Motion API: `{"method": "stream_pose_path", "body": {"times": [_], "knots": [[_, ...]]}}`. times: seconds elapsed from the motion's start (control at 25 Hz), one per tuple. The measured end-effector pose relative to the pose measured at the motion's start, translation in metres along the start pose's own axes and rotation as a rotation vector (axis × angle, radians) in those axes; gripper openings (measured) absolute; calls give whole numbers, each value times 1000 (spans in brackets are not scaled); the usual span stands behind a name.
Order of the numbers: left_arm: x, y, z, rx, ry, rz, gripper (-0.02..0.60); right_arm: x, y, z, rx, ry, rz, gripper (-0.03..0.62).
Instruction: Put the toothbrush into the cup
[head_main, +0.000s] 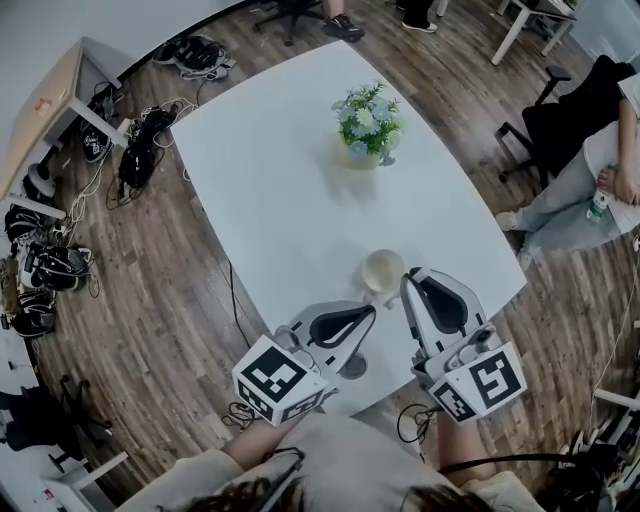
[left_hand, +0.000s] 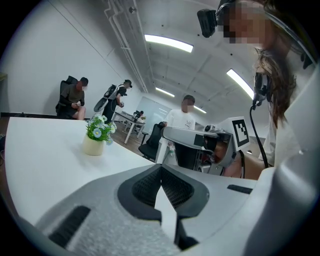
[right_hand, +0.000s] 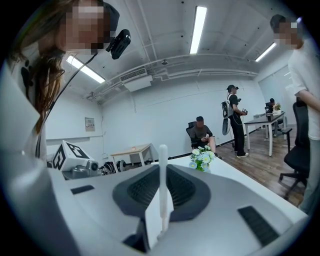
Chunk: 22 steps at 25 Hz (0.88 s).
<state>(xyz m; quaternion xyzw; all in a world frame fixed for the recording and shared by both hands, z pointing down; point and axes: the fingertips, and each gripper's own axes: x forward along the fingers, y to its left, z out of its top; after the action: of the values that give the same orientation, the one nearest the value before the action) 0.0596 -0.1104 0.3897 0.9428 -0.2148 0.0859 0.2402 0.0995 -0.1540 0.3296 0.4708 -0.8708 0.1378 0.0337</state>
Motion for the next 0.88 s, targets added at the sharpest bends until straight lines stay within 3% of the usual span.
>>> {"method": "stream_pose_path", "body": {"times": [0.88], "knots": [[22,19,0,-41,4,31,6,43,-32,-23,-12,39,40,51]]}}
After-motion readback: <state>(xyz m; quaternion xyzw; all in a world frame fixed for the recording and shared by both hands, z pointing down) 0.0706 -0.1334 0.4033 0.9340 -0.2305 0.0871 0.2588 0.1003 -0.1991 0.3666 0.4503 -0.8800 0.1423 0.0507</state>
